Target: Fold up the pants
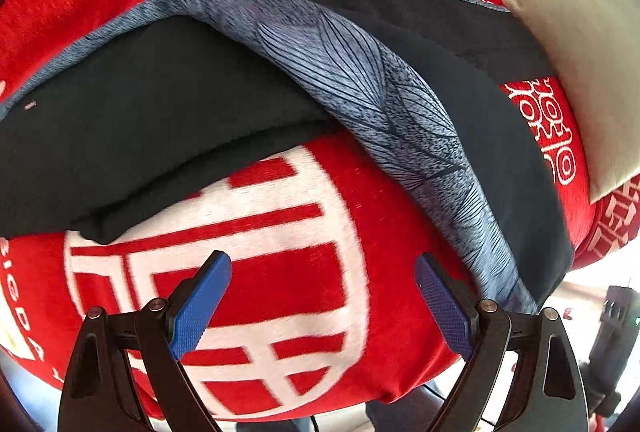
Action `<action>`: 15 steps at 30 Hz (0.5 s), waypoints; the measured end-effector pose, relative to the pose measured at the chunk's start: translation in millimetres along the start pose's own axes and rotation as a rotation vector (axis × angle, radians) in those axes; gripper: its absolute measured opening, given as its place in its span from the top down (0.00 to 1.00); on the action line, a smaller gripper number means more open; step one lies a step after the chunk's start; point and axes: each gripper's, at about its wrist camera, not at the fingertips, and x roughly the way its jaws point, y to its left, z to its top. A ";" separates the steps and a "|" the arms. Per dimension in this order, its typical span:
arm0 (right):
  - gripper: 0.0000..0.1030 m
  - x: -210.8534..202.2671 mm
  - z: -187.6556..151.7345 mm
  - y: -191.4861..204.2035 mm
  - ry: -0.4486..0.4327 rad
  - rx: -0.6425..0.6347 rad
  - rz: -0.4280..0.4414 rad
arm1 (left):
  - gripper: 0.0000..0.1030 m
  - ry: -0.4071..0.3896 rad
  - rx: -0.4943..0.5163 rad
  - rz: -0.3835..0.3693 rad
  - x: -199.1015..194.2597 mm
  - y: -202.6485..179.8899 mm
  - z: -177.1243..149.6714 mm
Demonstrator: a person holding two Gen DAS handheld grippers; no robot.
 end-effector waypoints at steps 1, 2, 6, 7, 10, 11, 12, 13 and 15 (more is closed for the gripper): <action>0.91 -0.3 2.8 -3.4 0.014 0.003 0.021 | 0.09 0.006 -0.006 -0.001 2.0 -2.6 2.1; 0.92 -2.6 4.3 -6.0 0.027 0.005 0.050 | 0.09 0.013 -0.012 -0.003 3.5 -5.2 4.1; 0.94 -26.4 13.7 -12.2 0.055 0.028 0.188 | 0.09 0.027 -0.020 -0.021 5.6 -15.4 12.7; 0.94 -34.8 19.2 -12.1 0.056 0.034 0.229 | 0.09 0.028 -0.017 -0.023 6.0 -17.9 15.2; 0.94 -64.3 42.7 -9.8 0.035 0.057 0.353 | 0.09 0.033 -0.009 -0.019 3.9 -20.6 19.6; 0.94 -74.8 52.9 -8.6 0.022 0.061 0.387 | 0.09 0.035 -0.006 -0.013 3.6 -21.8 21.3; 0.94 -84.6 65.7 -6.0 0.007 0.060 0.419 | 0.09 0.038 -0.002 -0.011 2.9 -22.3 22.5; 0.94 -92.2 76.6 -3.4 -0.007 0.056 0.438 | 0.09 0.041 -0.001 -0.014 2.3 -22.5 23.8; 0.94 -105.0 94.8 0.5 -0.028 0.048 0.459 | 0.09 0.044 -0.005 -0.019 1.2 -23.3 26.5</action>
